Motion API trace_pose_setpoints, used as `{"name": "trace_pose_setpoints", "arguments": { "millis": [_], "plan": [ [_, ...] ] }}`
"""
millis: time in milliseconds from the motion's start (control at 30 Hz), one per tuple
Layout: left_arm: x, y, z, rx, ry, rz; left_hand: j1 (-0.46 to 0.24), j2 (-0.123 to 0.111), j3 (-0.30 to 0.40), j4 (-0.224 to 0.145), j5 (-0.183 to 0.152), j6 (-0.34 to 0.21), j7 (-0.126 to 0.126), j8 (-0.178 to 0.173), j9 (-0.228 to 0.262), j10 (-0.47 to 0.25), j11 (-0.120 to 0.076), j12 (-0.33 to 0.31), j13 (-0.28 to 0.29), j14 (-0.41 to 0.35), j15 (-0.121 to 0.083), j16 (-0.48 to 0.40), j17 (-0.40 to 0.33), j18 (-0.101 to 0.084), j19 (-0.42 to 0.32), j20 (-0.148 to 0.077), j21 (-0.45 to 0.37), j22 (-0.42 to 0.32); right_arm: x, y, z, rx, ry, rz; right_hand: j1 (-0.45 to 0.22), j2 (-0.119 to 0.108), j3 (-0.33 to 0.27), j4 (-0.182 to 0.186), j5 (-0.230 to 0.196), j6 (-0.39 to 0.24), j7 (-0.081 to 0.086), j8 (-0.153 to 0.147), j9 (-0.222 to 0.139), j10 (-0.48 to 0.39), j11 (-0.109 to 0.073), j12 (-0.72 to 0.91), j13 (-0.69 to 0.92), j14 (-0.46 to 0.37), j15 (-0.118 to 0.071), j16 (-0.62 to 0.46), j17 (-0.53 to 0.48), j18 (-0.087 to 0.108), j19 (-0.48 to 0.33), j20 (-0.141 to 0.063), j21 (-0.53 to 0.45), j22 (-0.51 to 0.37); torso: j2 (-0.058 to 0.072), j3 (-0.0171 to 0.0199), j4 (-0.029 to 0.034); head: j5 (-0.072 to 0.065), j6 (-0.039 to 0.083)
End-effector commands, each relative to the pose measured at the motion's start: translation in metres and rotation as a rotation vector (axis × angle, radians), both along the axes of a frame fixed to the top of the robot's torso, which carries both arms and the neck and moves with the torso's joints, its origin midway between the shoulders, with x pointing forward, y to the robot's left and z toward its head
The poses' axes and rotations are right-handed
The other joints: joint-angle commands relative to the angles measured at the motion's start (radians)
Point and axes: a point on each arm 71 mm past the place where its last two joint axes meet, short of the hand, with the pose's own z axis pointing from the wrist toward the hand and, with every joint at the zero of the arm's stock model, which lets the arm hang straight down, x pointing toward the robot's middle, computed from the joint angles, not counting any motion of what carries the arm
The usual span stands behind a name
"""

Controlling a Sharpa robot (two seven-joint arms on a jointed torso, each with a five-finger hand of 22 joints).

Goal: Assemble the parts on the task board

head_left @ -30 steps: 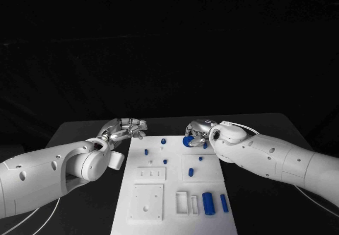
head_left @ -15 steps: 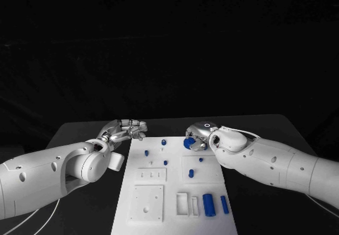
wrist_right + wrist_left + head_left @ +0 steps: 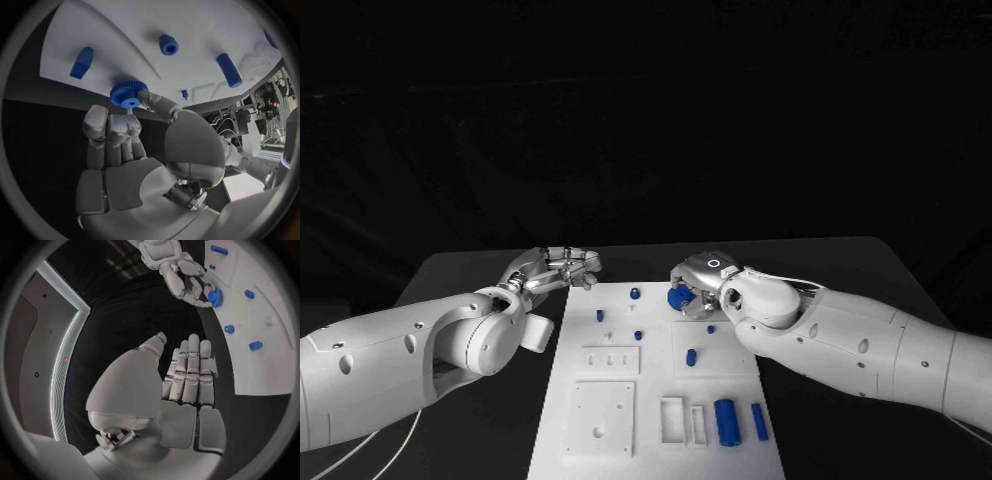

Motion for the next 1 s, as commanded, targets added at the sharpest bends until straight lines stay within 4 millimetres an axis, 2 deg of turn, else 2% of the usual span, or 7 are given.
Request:
{"name": "trace_pose_setpoints", "arguments": {
  "millis": [33, 167, 333, 567, 700, 767, 1000],
  "plan": [
    [-0.001, -0.002, 0.001, -0.001, -0.01, -0.007, 0.009, -0.001, -0.004, 0.003, 0.001, 0.006, 0.0, -0.005, -0.001, 0.008, 0.002, -0.007, -0.002, 0.008, -0.002, -0.006, 0.002, 0.019, -0.002, -0.004, -0.005, -0.001, -0.006, 0.011, 0.005, -0.027, -0.076, 0.029, 0.003, -0.015, 0.005, 0.014, -0.011, 0.063, 0.021, 0.003, 0.003, 0.009, -0.002, -0.004, 0.002, 0.005, -0.006, -0.005, 0.002, 0.115, 0.01, -0.001, 0.005, 0.011, 0.001, -0.0001, 0.0006, 0.003, 0.003],
    [-0.001, -0.002, 0.001, -0.002, -0.009, -0.007, 0.009, -0.001, -0.004, 0.003, 0.001, 0.006, 0.0, -0.005, -0.001, 0.008, 0.003, -0.007, -0.002, 0.008, -0.002, -0.007, 0.002, 0.019, -0.002, -0.004, -0.005, -0.001, -0.012, 0.024, 0.007, -0.028, -0.098, 0.064, 0.006, -0.02, 0.01, 0.021, -0.018, 0.064, 0.021, 0.003, 0.002, 0.01, -0.002, -0.005, 0.002, 0.005, -0.006, -0.005, 0.003, 0.115, 0.011, 0.0, 0.006, 0.011, 0.001, -0.0006, 0.0008, 0.008, 0.003],
    [-0.001, -0.003, 0.001, -0.002, -0.01, -0.008, 0.009, -0.001, -0.004, 0.003, 0.001, 0.006, 0.001, -0.005, -0.001, 0.008, 0.003, -0.007, -0.002, 0.008, -0.002, -0.007, 0.002, 0.019, -0.002, -0.004, -0.005, -0.001, -0.018, 0.043, 0.009, -0.029, -0.126, 0.105, 0.011, -0.027, 0.017, 0.028, -0.026, 0.065, 0.021, 0.002, 0.002, 0.011, -0.003, -0.007, 0.002, 0.006, -0.006, -0.006, 0.003, 0.115, 0.012, 0.0, 0.006, 0.011, 0.001, -0.0016, 0.0005, 0.014, 0.011],
    [-0.001, -0.004, 0.001, -0.002, -0.01, -0.008, 0.01, -0.001, -0.004, 0.003, 0.001, 0.006, 0.001, -0.005, -0.002, 0.009, 0.003, -0.008, -0.002, 0.008, -0.002, -0.007, 0.003, 0.019, -0.002, -0.004, -0.005, -0.001, -0.021, 0.064, 0.009, -0.024, -0.13, 0.14, 0.016, -0.032, 0.023, 0.034, -0.034, 0.066, 0.021, 0.002, 0.001, 0.012, -0.003, -0.008, 0.002, 0.006, -0.006, -0.007, 0.004, 0.115, 0.012, 0.0, 0.007, 0.012, 0.003, -0.0034, 0.004, 0.031, 0.008],
    [0.0, -0.006, 0.001, -0.003, -0.011, -0.012, 0.009, -0.002, -0.005, 0.004, 0.001, 0.006, 0.001, -0.005, -0.002, 0.009, 0.003, -0.008, -0.002, 0.009, -0.002, -0.008, 0.003, 0.019, -0.002, -0.003, -0.004, -0.001, -0.021, 0.071, 0.007, -0.029, -0.123, 0.151, 0.017, -0.033, 0.024, 0.034, -0.036, 0.067, 0.021, 0.002, 0.001, 0.012, -0.003, -0.008, 0.002, 0.006, -0.006, -0.007, 0.004, 0.115, 0.012, 0.0, 0.007, 0.012, 0.003, -0.0038, 0.0056, 0.034, 0.008],
    [0.0, -0.006, 0.001, -0.003, -0.012, -0.013, 0.009, -0.002, -0.005, 0.005, 0.001, 0.006, 0.001, -0.005, -0.002, 0.009, 0.003, -0.008, -0.002, 0.009, -0.002, -0.008, 0.003, 0.019, -0.002, -0.003, -0.004, -0.001, -0.021, 0.074, 0.006, -0.032, -0.121, 0.154, 0.017, -0.033, 0.024, 0.034, -0.036, 0.066, 0.021, 0.002, 0.001, 0.013, -0.003, -0.008, 0.003, 0.007, -0.006, -0.008, 0.004, 0.115, 0.012, 0.0, 0.007, 0.012, 0.003, -0.0044, 0.007, 0.035, 0.008],
    [0.001, -0.007, 0.001, -0.002, -0.012, -0.013, 0.009, -0.002, -0.006, 0.005, 0.0, 0.006, 0.001, -0.005, -0.002, 0.009, 0.003, -0.008, -0.002, 0.009, -0.002, -0.008, 0.004, 0.019, -0.002, -0.004, -0.004, -0.001, -0.02, 0.082, 0.001, -0.037, -0.11, 0.162, 0.017, -0.034, 0.024, 0.035, -0.039, 0.066, 0.021, 0.002, 0.001, 0.011, -0.003, -0.01, 0.001, 0.007, -0.006, -0.008, 0.004, 0.115, 0.012, 0.0, 0.007, 0.012, 0.009, -0.0109, 0.018, 0.036, 0.009]
  ]
}}
